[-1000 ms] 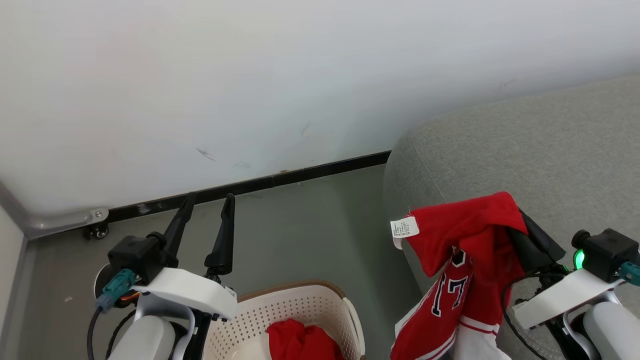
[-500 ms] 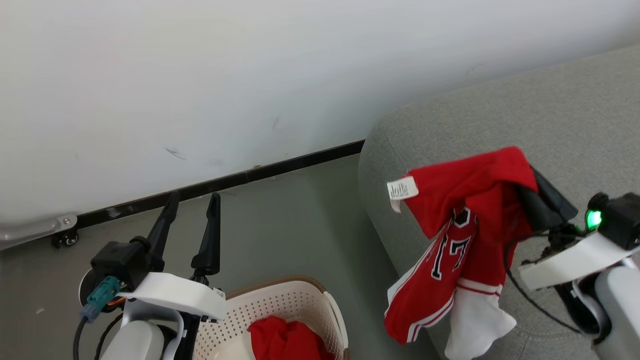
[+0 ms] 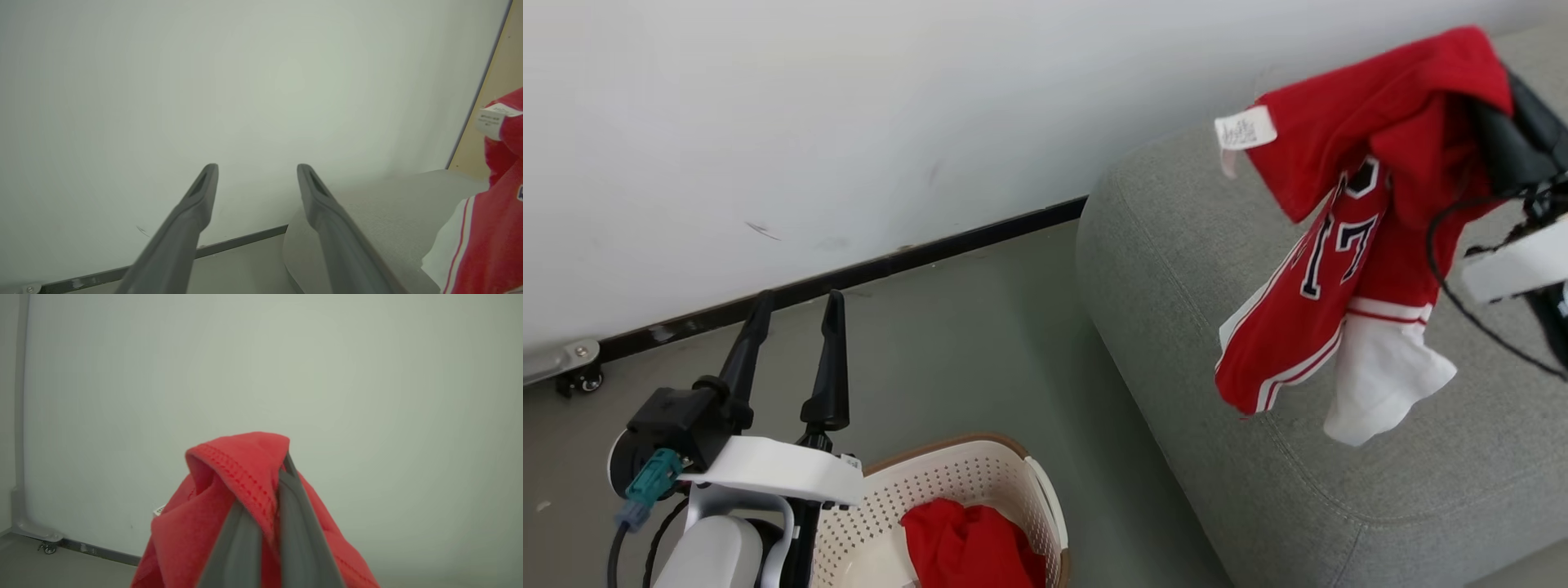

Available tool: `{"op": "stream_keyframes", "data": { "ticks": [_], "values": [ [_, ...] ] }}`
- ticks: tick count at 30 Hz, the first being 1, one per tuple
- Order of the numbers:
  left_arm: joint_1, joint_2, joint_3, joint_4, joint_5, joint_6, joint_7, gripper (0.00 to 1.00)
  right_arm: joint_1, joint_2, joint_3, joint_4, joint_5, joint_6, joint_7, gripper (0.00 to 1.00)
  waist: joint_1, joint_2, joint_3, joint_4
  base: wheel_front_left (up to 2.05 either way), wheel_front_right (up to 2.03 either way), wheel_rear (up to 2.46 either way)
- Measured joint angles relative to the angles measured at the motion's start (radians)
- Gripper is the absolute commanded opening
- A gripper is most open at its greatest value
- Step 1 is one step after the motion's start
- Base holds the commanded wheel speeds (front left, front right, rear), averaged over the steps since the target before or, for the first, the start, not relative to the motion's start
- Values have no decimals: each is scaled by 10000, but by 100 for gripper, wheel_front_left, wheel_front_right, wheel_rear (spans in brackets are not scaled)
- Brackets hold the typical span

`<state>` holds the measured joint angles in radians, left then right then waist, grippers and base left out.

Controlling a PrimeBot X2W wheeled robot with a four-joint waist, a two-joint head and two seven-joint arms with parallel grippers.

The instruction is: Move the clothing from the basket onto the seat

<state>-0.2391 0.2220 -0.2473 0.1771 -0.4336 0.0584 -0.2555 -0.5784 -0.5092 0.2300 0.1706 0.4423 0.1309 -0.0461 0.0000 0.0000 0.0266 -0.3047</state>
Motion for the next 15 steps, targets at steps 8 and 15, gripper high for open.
{"op": "stream_keyframes", "data": {
  "ticks": [8,15],
  "values": [
    [92,178,274,-240,178,35,2,100,-1234,-604,-397,692,508,-2,859,0,0,0,330,-214,0,0,0],
    [130,284,341,-336,345,130,0,100,-2080,-1214,-821,1344,746,0,1383,0,0,0,640,-315,0,0,0]
  ]
}}
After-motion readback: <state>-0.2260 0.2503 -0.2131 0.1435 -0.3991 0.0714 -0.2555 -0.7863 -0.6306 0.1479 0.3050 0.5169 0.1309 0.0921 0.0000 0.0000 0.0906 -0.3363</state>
